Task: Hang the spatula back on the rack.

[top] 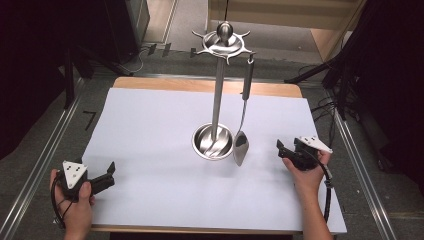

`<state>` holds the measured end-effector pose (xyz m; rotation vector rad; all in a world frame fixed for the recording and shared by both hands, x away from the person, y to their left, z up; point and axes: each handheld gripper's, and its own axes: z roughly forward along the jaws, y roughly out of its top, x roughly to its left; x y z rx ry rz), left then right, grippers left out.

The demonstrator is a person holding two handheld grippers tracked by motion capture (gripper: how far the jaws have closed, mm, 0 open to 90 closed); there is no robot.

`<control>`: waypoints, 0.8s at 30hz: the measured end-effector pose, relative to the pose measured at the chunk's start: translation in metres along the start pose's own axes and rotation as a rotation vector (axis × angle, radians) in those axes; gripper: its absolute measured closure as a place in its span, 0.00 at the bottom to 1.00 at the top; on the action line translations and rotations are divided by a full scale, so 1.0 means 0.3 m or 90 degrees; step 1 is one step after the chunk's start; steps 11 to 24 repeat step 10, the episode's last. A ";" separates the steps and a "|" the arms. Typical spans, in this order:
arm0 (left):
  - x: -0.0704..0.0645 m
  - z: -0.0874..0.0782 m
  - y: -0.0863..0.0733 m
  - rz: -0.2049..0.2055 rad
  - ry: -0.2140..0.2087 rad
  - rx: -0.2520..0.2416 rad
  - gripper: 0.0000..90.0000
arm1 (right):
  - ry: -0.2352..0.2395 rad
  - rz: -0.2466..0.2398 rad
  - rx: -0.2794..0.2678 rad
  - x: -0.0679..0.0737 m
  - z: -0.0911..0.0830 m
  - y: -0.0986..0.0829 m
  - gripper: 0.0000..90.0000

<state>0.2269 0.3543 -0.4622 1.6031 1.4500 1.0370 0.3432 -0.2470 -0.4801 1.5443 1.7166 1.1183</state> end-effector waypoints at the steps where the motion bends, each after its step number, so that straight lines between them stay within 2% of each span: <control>1: 0.000 0.000 0.000 0.000 -0.001 -0.001 0.01 | 0.000 -0.004 0.000 0.002 0.000 -0.001 0.35; 24: 0.000 0.000 0.000 0.001 0.000 0.001 0.01 | 0.000 -0.007 0.000 0.005 0.002 -0.003 0.35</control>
